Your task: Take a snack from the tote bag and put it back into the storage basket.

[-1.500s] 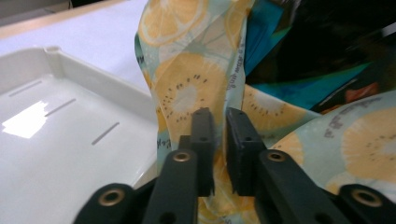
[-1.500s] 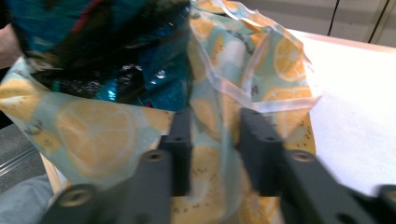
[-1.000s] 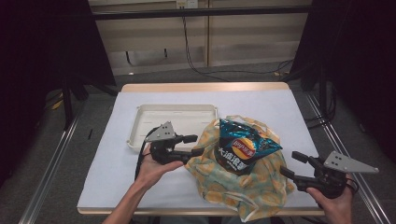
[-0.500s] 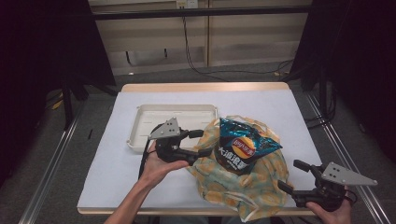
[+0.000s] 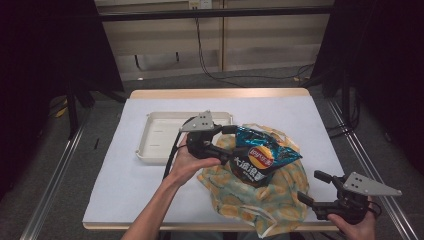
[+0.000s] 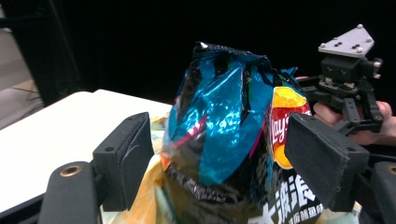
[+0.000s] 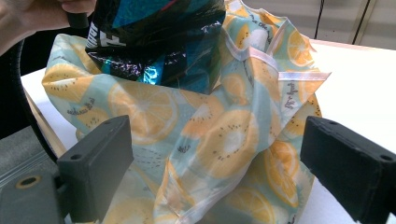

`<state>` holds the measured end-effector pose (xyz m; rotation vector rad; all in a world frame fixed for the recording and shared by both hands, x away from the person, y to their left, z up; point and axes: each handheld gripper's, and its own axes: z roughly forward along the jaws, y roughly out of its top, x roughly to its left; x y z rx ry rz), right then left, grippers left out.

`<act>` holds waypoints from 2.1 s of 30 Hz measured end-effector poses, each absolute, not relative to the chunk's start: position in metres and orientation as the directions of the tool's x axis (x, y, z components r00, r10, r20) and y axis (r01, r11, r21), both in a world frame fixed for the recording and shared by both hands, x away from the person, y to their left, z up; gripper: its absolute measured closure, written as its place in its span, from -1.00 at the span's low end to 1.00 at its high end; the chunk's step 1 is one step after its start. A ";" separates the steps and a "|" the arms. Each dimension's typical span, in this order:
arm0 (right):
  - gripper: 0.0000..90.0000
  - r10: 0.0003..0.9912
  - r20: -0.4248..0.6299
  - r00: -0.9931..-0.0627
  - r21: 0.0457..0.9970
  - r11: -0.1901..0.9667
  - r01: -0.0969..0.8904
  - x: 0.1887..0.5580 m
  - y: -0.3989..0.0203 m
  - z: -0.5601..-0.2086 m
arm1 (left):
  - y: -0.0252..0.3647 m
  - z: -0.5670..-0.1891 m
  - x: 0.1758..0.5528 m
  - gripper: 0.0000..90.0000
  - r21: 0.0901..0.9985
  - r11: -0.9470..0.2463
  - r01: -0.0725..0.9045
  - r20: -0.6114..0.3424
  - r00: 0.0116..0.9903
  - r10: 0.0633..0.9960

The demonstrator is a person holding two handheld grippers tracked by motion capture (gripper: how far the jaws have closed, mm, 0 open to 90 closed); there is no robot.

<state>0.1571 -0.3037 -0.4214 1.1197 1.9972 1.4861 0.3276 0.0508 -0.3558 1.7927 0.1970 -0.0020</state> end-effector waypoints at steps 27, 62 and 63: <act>-0.78 0.793 0.138 -0.593 0.923 0.115 0.368 0.157 -0.305 -0.424 | 0.041 -0.360 0.326 0.42 0.959 -0.263 0.103 -0.086 0.993 0.076; -0.79 0.795 0.148 -0.588 0.928 0.095 0.361 0.156 -0.308 -0.423 | 0.057 -0.333 0.319 0.80 0.983 -0.106 0.148 -0.136 0.984 0.112; -0.80 0.797 0.150 -0.585 0.928 0.091 0.362 0.156 -0.309 -0.423 | 0.057 -0.331 0.319 0.80 0.983 -0.103 0.150 -0.137 0.983 0.123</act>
